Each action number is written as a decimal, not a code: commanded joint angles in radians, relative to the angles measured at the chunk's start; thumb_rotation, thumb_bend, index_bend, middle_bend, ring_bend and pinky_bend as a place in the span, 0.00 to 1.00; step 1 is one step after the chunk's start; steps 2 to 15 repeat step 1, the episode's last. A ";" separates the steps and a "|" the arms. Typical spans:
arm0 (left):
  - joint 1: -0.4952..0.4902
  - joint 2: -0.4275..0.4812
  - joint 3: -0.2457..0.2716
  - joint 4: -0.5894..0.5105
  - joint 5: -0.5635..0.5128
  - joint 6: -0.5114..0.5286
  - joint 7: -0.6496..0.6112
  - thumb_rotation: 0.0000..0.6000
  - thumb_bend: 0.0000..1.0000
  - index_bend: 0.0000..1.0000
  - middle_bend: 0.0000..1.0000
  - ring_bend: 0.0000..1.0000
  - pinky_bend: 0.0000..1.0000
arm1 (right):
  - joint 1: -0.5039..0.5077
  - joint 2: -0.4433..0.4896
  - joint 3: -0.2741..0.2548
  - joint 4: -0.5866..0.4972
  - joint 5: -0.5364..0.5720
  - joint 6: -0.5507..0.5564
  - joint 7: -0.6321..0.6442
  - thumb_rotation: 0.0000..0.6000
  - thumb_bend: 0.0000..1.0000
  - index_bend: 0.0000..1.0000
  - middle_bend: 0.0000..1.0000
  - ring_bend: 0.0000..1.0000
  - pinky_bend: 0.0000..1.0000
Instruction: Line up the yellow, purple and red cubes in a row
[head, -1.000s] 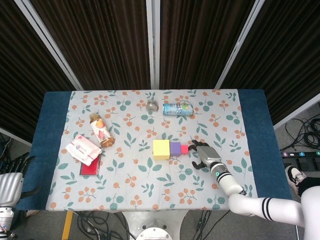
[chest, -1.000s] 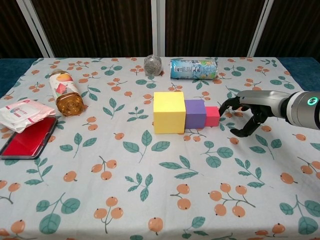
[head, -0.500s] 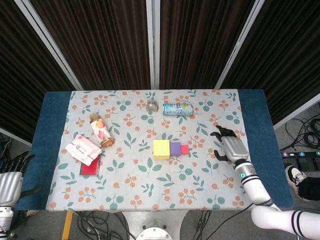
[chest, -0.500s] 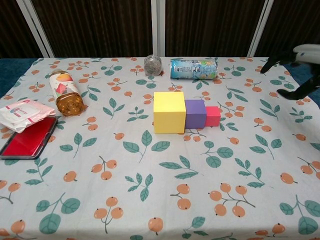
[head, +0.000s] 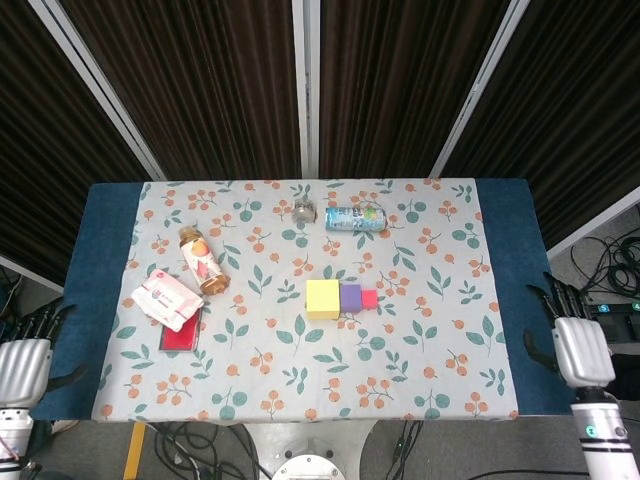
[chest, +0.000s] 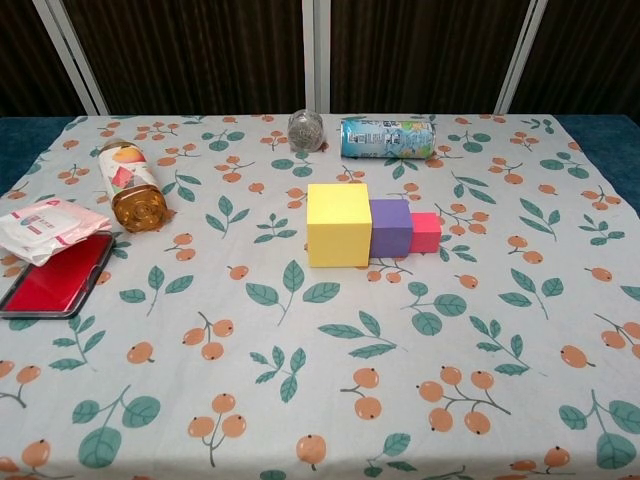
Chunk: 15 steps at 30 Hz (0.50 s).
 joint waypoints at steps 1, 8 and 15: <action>-0.002 -0.003 -0.001 -0.005 0.003 0.002 0.003 1.00 0.09 0.20 0.18 0.13 0.17 | -0.065 -0.006 -0.028 0.034 -0.078 0.057 0.041 1.00 0.37 0.14 0.01 0.00 0.00; -0.002 -0.003 -0.001 -0.005 0.003 0.002 0.003 1.00 0.09 0.20 0.18 0.13 0.17 | -0.065 -0.006 -0.028 0.034 -0.078 0.057 0.041 1.00 0.37 0.14 0.01 0.00 0.00; -0.002 -0.003 -0.001 -0.005 0.003 0.002 0.003 1.00 0.09 0.20 0.18 0.13 0.17 | -0.065 -0.006 -0.028 0.034 -0.078 0.057 0.041 1.00 0.37 0.14 0.01 0.00 0.00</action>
